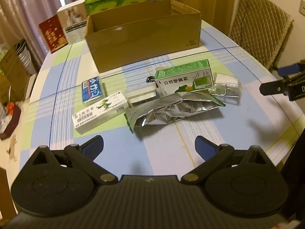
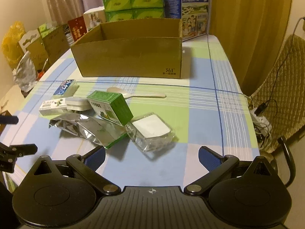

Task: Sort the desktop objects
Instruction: 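Grasp the silver foil bag with the left tool while the right tool grasps the clear plastic tray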

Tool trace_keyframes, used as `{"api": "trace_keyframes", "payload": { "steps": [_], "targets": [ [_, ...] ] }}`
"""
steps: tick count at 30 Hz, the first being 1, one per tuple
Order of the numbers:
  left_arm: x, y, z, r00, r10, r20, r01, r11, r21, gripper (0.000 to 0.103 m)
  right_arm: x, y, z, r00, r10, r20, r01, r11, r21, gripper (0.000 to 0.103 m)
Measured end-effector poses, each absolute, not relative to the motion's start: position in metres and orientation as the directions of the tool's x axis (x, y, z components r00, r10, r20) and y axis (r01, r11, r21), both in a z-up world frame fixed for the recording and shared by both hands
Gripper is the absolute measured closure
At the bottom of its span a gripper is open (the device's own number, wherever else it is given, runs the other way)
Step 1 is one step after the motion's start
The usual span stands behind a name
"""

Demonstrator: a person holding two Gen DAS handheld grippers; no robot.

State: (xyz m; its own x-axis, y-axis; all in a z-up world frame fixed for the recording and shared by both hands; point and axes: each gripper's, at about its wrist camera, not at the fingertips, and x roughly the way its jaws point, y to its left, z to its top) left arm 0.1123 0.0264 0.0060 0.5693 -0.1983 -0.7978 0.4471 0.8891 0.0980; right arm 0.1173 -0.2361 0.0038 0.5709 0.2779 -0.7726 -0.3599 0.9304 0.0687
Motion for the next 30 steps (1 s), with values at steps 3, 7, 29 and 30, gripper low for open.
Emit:
{"api": "trace_keyframes", "payload": {
  "steps": [3,7,29,30],
  "targets": [
    [0.122,0.024,0.0,0.56,-0.218,-0.799,0.49,0.865,0.108,0.009,0.125,-0.235,-0.002,0.565,0.273,-0.779,-0.373,0.926,0.054,0.002],
    [0.137,0.015,-0.01,0.558,-0.237,-0.795,0.574,0.802,0.164,0.01,0.139,-0.231,-0.01,0.546,0.269,-0.793,-0.407,0.913,0.029,0.002],
    [0.187,-0.024,-0.064,0.376,-0.32,-0.869,0.878,0.422,0.225,0.032,0.215,-0.204,-0.073,0.352,0.29,-0.89,-0.653,0.758,-0.012,0.017],
    [0.19,-0.024,-0.065,0.376,-0.318,-0.87,0.877,0.426,0.223,0.035,0.216,-0.204,-0.075,0.345,0.288,-0.893,-0.649,0.761,-0.005,0.022]
  ]
}}
